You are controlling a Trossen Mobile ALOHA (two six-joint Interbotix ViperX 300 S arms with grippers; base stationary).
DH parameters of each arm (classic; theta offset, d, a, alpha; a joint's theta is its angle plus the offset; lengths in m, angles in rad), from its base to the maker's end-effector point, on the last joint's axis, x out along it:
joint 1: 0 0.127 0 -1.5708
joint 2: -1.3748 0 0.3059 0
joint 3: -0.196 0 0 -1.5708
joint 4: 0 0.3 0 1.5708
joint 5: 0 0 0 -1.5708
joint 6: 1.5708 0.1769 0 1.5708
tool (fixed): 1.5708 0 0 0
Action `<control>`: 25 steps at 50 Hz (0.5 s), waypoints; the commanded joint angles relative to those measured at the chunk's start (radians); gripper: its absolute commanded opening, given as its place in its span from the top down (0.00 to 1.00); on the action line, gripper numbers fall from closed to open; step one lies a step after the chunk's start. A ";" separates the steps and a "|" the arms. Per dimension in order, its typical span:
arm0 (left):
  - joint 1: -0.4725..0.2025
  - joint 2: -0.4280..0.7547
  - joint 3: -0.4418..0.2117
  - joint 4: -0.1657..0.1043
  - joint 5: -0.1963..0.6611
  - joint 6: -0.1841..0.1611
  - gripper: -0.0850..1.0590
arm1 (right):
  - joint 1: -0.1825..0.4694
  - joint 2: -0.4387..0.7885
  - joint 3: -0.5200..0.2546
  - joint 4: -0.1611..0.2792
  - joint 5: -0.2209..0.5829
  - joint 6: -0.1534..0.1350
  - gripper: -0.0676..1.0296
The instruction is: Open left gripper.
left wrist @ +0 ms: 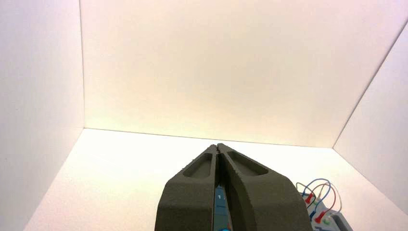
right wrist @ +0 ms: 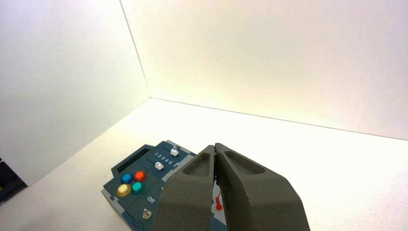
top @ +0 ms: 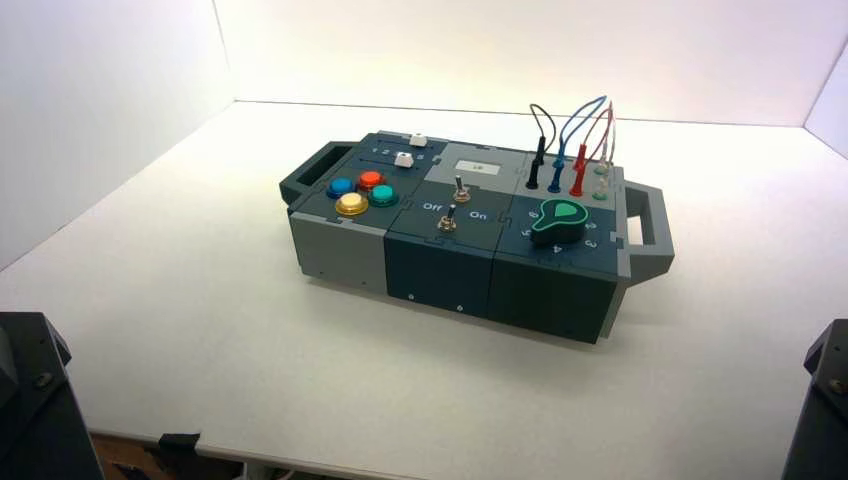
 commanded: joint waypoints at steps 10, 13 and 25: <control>-0.005 0.023 -0.020 -0.002 -0.014 -0.005 0.95 | 0.003 0.023 -0.018 0.002 -0.003 0.005 0.96; -0.005 0.025 -0.023 0.003 -0.018 0.000 0.85 | 0.005 0.023 -0.020 0.002 -0.003 0.005 0.96; -0.023 0.066 -0.012 0.008 -0.049 0.023 0.02 | 0.003 0.023 -0.020 0.002 -0.003 0.005 0.96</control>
